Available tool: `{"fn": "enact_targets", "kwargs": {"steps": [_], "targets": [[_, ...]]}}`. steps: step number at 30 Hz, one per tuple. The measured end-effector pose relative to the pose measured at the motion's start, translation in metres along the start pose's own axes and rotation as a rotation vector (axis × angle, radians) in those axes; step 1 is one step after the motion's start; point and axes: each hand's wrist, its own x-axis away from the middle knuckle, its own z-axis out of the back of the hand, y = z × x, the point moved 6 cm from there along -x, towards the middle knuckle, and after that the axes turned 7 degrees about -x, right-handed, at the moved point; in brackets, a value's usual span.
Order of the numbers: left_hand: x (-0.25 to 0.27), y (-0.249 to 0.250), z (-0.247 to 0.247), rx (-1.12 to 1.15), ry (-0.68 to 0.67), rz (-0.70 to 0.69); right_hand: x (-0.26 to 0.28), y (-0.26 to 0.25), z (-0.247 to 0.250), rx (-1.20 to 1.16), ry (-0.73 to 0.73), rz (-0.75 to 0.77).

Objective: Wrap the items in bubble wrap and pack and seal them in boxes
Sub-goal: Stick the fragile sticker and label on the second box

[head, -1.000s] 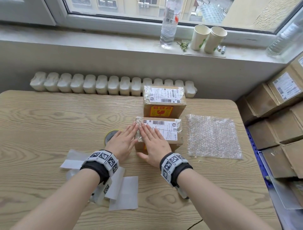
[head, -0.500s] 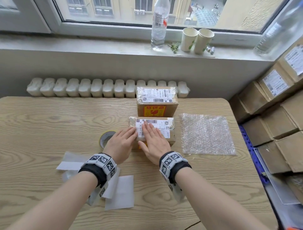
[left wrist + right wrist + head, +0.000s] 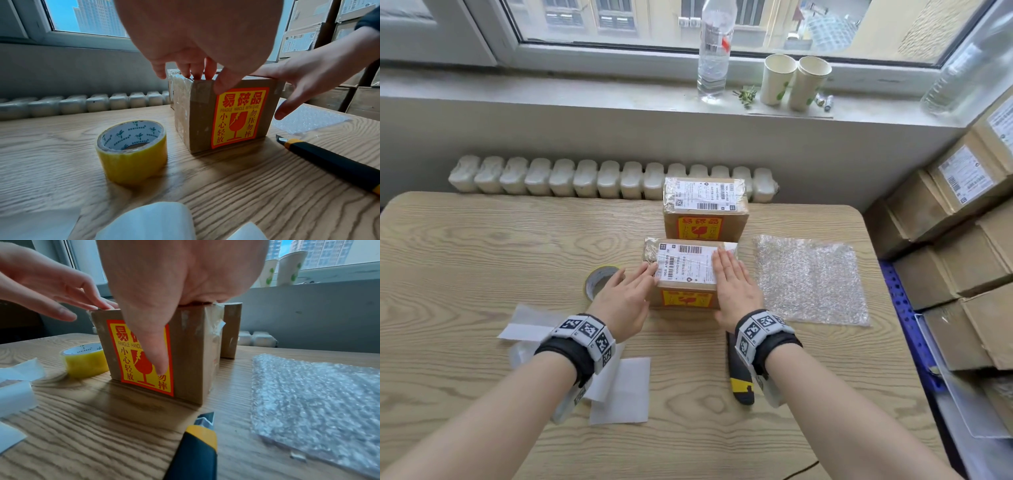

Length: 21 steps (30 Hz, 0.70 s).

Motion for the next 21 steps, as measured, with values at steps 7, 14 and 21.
{"fn": "enact_targets", "kwargs": {"steps": [7, 14, 21], "targets": [[0.003, 0.016, 0.000, -0.035, 0.027, 0.011, 0.021, -0.045, -0.012, -0.048, 0.038, 0.188], [0.010, 0.012, -0.009, -0.062, -0.082, -0.009, 0.029, -0.044, -0.023, -0.055, 0.053, 0.193], [0.006, 0.002, 0.003, -0.054, -0.020, 0.002, 0.044, 0.005, -0.015, -0.056, 0.089, -0.032]]}}
